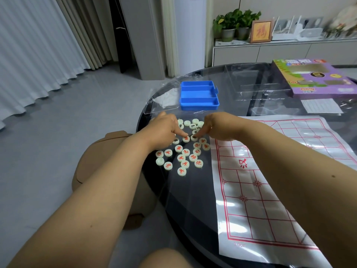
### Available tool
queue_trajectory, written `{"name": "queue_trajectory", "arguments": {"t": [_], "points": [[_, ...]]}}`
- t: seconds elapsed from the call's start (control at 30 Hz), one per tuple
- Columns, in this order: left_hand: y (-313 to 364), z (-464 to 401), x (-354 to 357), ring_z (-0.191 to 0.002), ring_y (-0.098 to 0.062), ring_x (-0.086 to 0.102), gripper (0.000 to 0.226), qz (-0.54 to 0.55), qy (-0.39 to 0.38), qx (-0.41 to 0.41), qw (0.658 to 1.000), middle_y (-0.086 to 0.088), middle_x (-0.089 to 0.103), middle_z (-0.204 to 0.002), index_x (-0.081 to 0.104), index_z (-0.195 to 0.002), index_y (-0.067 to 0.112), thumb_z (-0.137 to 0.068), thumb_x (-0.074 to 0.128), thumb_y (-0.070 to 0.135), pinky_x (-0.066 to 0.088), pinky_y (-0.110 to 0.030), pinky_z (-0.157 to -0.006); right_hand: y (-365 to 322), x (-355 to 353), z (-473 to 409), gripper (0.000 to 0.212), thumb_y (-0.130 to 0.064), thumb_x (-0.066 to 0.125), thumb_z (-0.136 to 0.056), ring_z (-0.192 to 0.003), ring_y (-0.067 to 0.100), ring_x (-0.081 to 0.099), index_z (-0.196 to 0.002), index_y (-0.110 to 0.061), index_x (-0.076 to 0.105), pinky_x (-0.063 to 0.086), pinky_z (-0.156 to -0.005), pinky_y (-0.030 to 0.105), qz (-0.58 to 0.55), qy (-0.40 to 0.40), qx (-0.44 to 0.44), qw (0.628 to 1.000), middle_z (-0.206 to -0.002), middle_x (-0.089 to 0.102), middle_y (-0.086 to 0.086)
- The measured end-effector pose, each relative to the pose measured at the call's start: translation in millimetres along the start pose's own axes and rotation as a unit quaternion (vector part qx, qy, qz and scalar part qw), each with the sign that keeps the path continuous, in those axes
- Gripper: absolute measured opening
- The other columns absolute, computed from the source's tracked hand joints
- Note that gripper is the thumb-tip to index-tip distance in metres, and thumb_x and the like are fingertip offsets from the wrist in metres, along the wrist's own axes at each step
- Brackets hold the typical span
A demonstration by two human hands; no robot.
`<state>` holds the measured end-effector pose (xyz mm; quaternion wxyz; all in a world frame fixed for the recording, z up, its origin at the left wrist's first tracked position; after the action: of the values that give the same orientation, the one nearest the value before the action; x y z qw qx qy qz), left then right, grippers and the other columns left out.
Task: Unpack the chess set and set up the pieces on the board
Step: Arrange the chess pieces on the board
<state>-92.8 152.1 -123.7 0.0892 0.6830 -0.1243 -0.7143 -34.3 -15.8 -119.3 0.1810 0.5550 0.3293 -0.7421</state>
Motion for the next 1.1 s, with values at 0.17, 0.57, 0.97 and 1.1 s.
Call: {"name": "queue_trajectory", "arguments": {"t": [0.17, 0.57, 0.97, 1.1], "points": [[-2, 14, 1, -0.102, -0.01, 0.036, 0.053, 0.056, -0.014, -0.003, 0.998, 0.016, 0.044, -0.09, 0.072, -0.11, 0.032, -0.088, 0.043, -0.007, 0.029, -0.02, -0.098, -5, 8, -9, 0.048, -0.001, 0.049, -0.093, -0.111, 0.02, 0.051, -0.128, -0.033, 0.058, 0.039, -0.08, 0.023, 0.028, -0.006, 0.004, 1.0, -0.13, 0.055, 0.001], [-9, 93, -20, -0.06, 0.015, 0.052, 0.021, 0.11, -0.007, -0.074, 0.991, 0.013, 0.057, -0.061, 0.075, -0.084, 0.017, -0.066, 0.086, 0.016, 0.038, -0.003, -0.053, 1, 0, 6, 0.047, 0.006, 0.045, -0.086, -0.091, 0.006, 0.051, -0.111, -0.025, 0.07, 0.041, -0.071, 0.019, -0.195, 0.16, 0.052, 0.966, -0.126, 0.061, 0.0], [-10, 97, -10, -0.081, 0.018, 0.051, 0.004, 0.068, 0.047, -0.022, 0.996, 0.007, 0.066, -0.094, 0.075, -0.083, 0.013, -0.08, 0.076, 0.016, 0.036, 0.0, -0.067, -9, 4, 7, 0.047, 0.007, 0.042, -0.085, -0.087, 0.011, 0.056, -0.105, -0.024, 0.072, 0.045, -0.059, 0.016, -0.204, 0.157, 0.057, 0.965, -0.119, 0.064, 0.002], [-17, 96, -1, -0.074, 0.009, 0.056, 0.009, 0.108, 0.054, -0.01, 0.993, 0.001, 0.068, -0.09, 0.073, -0.074, 0.012, -0.073, 0.082, 0.013, 0.038, -0.004, -0.062, -9, 3, 8, 0.046, 0.007, 0.042, -0.085, -0.081, 0.009, 0.055, -0.104, -0.024, 0.071, 0.041, -0.055, 0.015, -0.204, 0.158, 0.06, 0.964, -0.118, 0.064, 0.001]]}}
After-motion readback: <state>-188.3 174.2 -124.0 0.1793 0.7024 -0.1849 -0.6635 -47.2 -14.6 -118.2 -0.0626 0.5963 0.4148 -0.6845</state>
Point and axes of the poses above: each hand's wrist, its own z-axis away from the middle knuckle, its own x-axis out of the palm, y = z × x, the point moved 2 cm from there along -z, towards the middle knuckle
